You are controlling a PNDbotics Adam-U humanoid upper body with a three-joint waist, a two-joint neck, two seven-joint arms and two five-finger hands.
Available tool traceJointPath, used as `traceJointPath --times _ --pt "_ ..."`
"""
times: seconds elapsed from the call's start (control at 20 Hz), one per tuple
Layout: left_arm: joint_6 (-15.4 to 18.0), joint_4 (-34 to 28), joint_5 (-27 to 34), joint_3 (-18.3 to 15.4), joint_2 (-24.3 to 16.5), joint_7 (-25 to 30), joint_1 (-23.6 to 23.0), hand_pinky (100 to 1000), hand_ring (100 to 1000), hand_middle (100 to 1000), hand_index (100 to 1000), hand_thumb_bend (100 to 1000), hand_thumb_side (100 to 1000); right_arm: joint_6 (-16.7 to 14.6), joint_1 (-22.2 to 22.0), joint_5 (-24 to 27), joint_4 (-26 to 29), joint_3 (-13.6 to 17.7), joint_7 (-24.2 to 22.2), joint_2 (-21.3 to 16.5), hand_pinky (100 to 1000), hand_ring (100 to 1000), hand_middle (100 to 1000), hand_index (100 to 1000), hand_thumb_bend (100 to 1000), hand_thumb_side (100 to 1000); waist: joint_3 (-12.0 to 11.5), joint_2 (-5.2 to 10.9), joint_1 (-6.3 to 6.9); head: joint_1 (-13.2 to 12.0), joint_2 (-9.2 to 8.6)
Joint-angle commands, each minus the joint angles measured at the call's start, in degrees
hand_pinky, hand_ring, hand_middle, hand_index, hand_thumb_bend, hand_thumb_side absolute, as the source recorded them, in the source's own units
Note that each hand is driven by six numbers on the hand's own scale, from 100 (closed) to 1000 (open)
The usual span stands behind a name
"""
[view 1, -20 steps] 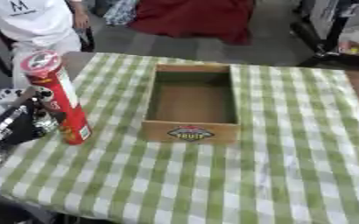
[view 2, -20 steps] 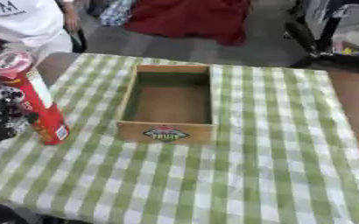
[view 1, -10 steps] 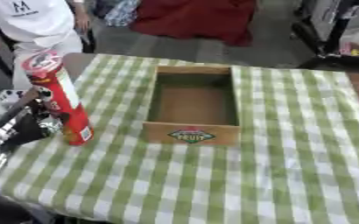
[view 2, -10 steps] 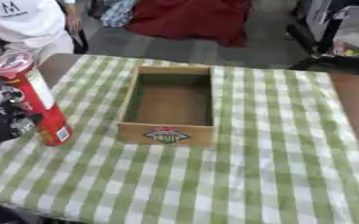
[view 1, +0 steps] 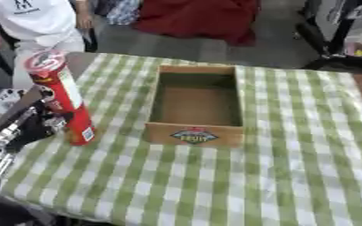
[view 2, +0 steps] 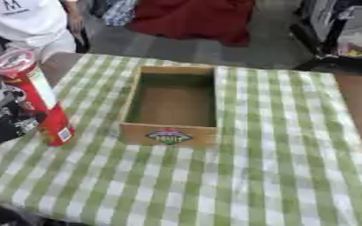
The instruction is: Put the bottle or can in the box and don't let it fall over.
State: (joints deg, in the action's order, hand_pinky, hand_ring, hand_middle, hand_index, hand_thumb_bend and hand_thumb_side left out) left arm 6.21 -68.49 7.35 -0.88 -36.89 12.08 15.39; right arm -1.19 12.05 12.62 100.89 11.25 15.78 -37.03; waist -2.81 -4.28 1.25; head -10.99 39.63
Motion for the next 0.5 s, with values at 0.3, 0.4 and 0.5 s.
traceJointPath --times 0.3,0.4,0.5 --pt "0.21 -0.18 -0.25 -0.21 -1.19 -1.50 1.87 1000 1000 917 1000 392 447 -0.10 0.68 0.41 1.27 0.37 -0.37 -1.26 811 773 773 827 100 708 0.09 0.31 -0.12 -0.33 -0.87" --pt "0.24 -0.22 -0.50 -0.17 -1.25 -1.89 2.21 1000 1000 917 995 395 453 -0.09 0.71 0.42 1.27 0.33 -0.42 -1.24 811 773 773 827 100 708 0.11 0.30 -0.11 -0.41 -0.86" --pt "0.23 -0.23 -0.72 -0.07 -1.28 -1.97 2.51 1000 1000 916 995 395 459 -0.07 0.73 0.44 1.26 0.30 -0.48 -1.21 811 773 773 827 100 710 0.12 0.29 -0.10 -0.47 -0.90"
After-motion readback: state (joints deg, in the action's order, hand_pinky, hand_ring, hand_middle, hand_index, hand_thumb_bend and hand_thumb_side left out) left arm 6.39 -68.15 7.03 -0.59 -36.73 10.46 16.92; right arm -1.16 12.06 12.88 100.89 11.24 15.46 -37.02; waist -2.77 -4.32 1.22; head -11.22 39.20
